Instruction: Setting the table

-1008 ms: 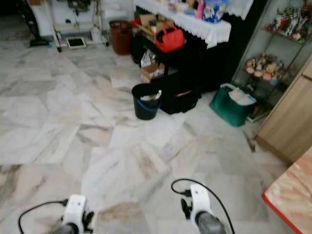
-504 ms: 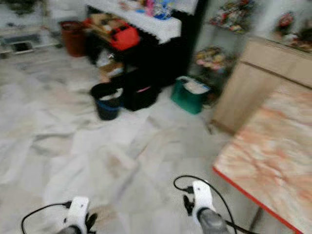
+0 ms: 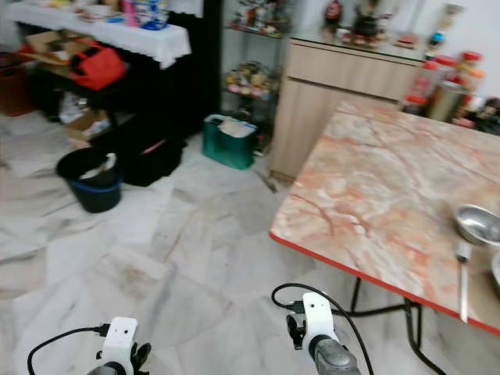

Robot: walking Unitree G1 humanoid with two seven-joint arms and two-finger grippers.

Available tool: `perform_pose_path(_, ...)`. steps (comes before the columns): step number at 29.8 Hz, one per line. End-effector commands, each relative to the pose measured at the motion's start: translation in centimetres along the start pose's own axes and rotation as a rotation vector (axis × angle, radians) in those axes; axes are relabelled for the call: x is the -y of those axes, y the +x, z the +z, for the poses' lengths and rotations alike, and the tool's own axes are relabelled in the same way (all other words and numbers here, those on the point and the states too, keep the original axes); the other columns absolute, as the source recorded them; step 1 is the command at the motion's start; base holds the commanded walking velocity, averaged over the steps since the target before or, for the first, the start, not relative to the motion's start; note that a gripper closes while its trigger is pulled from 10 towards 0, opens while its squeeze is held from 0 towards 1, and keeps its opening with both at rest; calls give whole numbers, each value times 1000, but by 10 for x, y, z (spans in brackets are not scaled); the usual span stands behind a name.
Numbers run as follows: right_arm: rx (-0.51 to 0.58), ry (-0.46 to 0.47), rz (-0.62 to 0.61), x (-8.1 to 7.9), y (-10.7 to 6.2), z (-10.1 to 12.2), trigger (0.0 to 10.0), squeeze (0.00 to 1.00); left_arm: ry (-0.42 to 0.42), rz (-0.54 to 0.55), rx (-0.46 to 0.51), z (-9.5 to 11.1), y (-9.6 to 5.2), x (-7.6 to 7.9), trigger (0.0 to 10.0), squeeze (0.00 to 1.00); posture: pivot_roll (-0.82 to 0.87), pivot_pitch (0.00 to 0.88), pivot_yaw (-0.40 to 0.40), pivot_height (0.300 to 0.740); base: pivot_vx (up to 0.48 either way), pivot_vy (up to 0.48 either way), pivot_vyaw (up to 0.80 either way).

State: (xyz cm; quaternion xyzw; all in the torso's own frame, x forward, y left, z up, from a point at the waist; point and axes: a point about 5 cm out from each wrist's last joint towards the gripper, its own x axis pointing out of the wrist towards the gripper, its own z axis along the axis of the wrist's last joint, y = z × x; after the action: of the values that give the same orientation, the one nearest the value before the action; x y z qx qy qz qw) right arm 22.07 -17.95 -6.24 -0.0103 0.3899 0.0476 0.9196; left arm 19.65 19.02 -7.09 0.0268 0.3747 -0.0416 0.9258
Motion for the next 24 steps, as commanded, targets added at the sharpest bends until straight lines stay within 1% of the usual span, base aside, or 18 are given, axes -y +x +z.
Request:
perform_pose_path(1, 12, 5, -11, 2, 0, 3, 10000, 0, 10, 1, -9, -1, 0, 0, 10000, 0, 91, 0, -82, 740, 0, -480, -663)
perform_pose_path(4, 12, 5, -12, 2, 0, 3, 10000, 0, 7, 1, -13, -1, 0, 0, 10000, 0, 91, 0, -83, 740, 0, -480, -665)
perform_pose_path(5, 12, 6, -13, 2, 0, 3, 10000, 0, -4, 2, -14, -2, 0, 0, 10000, 0, 91, 0, -83, 740, 0, 0, -669)
perform_pose_path(24, 10, 9, -15, 1, 0, 2, 10000, 0, 0, -3, -12, -2, 0, 1, 10000, 0, 88, 0, -81, 740, 0, 0, -664)
